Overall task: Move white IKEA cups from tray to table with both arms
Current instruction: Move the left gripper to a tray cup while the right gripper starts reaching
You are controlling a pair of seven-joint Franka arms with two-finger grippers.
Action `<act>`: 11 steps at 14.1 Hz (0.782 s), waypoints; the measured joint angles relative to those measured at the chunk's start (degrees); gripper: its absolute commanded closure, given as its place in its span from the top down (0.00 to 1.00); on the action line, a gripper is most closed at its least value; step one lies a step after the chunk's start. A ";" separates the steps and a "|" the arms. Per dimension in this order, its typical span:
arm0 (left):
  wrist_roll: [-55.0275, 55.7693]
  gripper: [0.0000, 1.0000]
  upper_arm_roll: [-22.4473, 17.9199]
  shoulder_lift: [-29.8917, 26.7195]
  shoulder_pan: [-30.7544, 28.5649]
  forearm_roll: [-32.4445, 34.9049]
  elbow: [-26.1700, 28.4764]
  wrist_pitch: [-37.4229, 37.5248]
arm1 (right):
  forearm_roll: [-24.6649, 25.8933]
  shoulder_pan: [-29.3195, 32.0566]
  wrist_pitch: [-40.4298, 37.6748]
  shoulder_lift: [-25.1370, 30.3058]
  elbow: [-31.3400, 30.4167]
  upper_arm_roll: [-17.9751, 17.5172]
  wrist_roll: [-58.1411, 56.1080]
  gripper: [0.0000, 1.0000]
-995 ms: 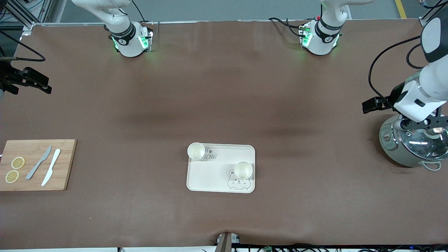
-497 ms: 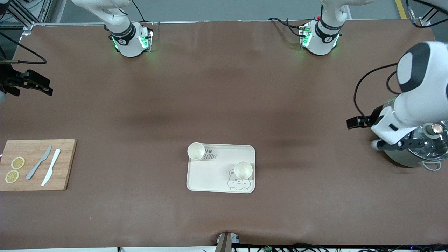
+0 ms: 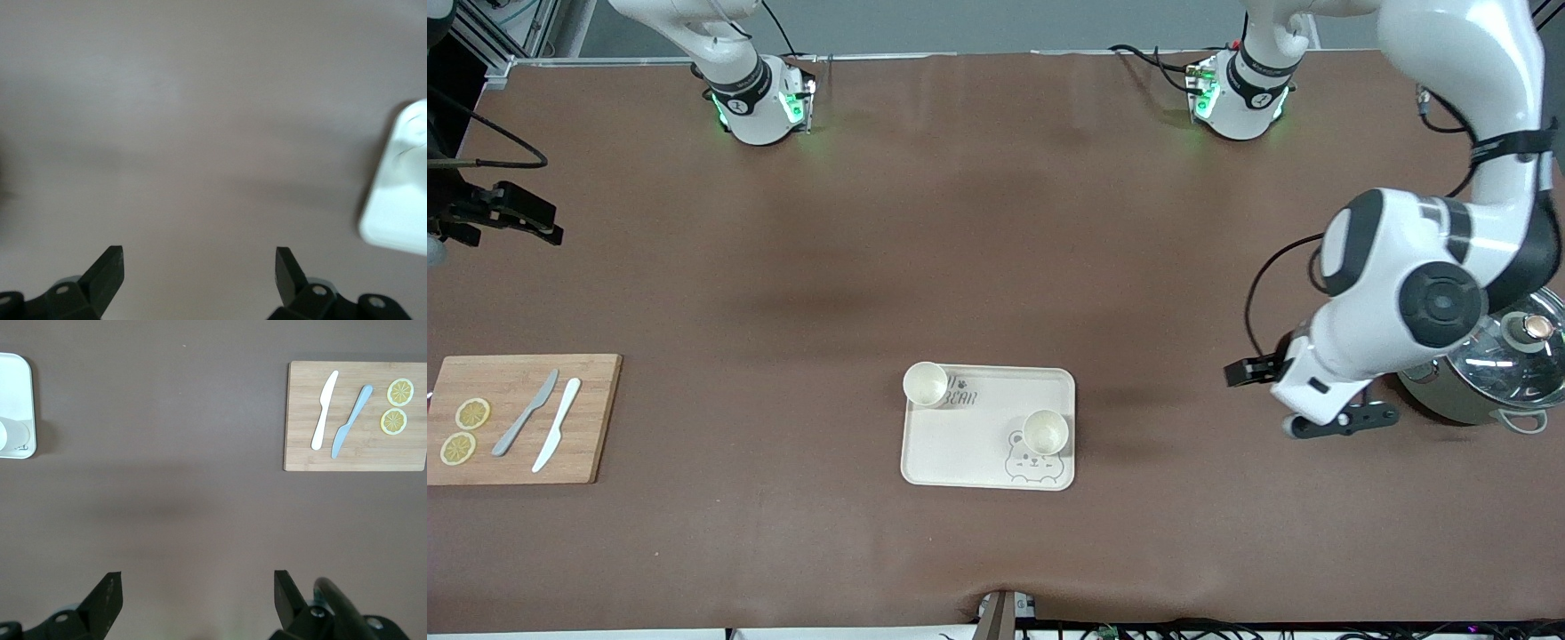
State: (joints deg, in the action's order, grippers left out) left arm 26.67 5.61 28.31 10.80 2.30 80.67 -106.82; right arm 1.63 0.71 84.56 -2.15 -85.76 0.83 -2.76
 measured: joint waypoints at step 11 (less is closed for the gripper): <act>18.25 0.94 -0.04 13.58 11.67 0.00 -4.76 -18.44 | 0.06 1.83 4.94 -8.51 -0.12 -0.01 -0.19 1.00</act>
State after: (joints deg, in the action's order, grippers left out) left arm 44.92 5.57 41.89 22.48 2.30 75.91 -125.26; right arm 1.69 2.53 89.50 -10.66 -85.87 0.82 -2.95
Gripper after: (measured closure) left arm 0.000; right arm 0.000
